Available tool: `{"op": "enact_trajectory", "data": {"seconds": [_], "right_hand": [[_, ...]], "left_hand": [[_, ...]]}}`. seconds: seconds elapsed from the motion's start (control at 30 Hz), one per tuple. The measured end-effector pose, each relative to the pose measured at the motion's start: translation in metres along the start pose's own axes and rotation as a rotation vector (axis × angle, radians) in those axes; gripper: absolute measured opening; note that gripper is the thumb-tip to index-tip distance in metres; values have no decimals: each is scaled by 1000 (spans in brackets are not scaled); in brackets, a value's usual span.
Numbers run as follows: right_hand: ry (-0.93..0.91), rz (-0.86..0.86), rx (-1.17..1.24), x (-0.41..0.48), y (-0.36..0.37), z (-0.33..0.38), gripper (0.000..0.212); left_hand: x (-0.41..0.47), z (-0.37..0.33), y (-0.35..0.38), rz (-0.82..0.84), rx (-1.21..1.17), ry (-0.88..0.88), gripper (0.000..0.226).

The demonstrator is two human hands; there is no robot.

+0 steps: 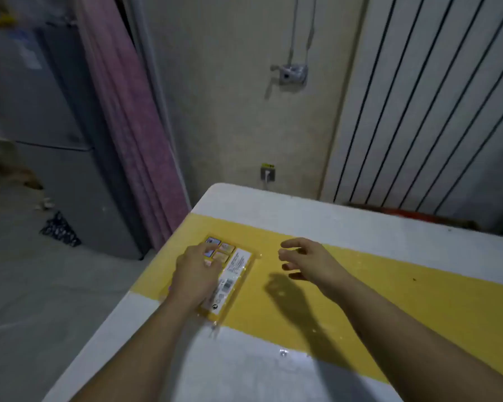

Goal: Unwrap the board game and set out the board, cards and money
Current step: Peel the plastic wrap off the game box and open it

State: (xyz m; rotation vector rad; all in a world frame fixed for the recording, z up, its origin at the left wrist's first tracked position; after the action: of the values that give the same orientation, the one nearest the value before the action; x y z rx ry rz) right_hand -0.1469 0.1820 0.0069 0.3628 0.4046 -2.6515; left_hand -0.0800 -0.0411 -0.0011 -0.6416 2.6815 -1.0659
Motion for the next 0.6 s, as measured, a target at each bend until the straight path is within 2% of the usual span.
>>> {"op": "enact_trajectory", "data": {"seconds": [0.1,0.23,0.3,0.37,0.47,0.6], "right_hand": [[54,65,2,18,37,-39,30],[80,120,42,40,74,-81,34],[47,178,78,45,90,-90,19],[38,223,221,44,102,-97,7],[-18,167,268,29,94,-102,17],[-83,67,268,-28,53,-114,18]], "left_hand": [[11,45,4,-119,227,-39,46],[12,90,18,-75,332,-179,58],[12,94,23,-82,377,-159,55],[11,95,27,-112,260,-128,57],[-7,88,39,-125,45,-104,61],[-64,50,65,-94,-343,8,34]]}}
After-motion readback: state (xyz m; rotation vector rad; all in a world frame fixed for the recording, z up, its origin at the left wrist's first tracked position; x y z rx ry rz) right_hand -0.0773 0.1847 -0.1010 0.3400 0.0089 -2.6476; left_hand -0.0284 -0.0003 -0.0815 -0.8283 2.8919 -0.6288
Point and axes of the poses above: each hand's wrist, its own x-axis towards the middle knuckle, its own y-axis out of the palm, z = x × y, the point moved 9 cm from there along x, towards the middle knuckle
